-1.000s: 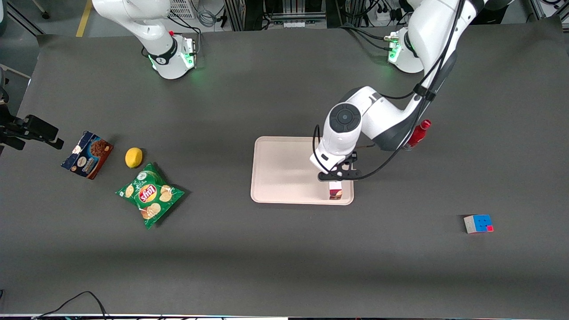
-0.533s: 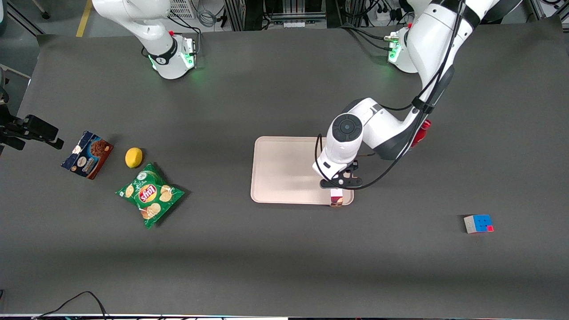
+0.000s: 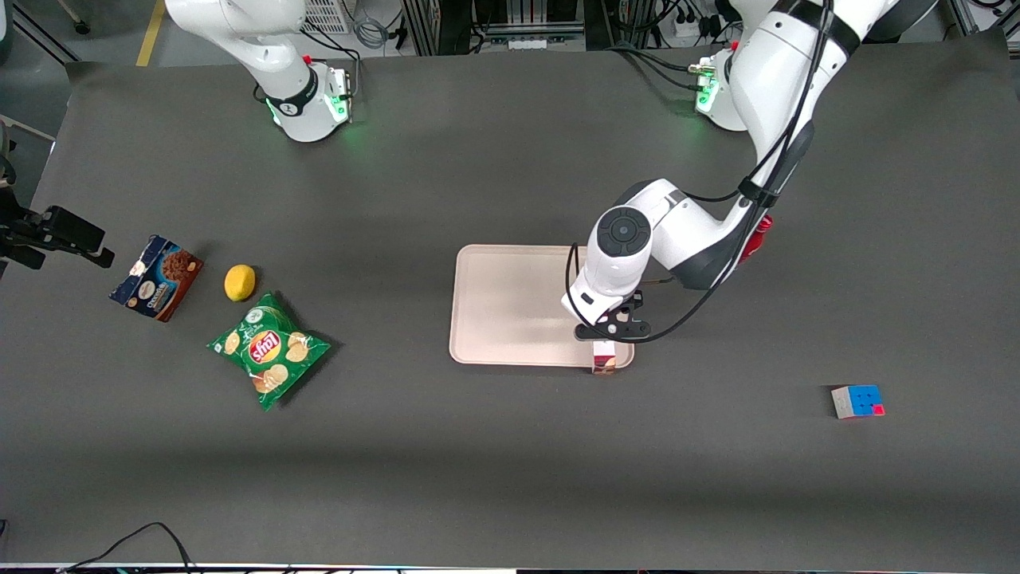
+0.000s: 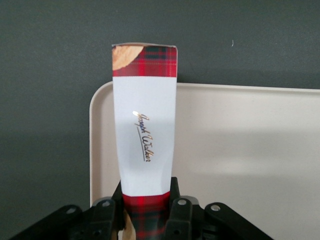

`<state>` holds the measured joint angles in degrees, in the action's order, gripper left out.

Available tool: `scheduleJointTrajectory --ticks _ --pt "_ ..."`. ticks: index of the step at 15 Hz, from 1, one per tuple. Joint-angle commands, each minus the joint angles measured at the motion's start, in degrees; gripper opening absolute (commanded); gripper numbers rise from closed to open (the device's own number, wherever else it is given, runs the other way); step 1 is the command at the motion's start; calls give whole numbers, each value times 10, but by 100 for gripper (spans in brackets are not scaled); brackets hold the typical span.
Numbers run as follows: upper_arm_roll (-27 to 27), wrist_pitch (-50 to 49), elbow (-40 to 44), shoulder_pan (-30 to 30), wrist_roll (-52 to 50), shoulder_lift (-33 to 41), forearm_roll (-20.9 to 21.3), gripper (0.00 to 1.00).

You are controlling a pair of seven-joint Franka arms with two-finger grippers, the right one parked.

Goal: Place red cookie box on tray
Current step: 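Lower the cookie box onto the tray and open the left gripper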

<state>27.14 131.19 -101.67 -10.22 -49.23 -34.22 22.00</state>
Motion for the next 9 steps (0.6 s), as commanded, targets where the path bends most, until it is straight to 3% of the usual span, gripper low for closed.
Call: scheduleJointTrajectory --ticks 1,3,5,7,8,9 --pt "1 3 -2 0 -11 -2 17 0" --pt "0 -1 -2 0 -10 -2 17 1" --pt "0 -2 -2 0 -7 -2 17 47" --pt "0 -5 -2 1 -7 0 17 53" --pt "1 -6 -2 1 -7 1 17 70" --pt "1 -7 -2 1 -7 3 17 74"
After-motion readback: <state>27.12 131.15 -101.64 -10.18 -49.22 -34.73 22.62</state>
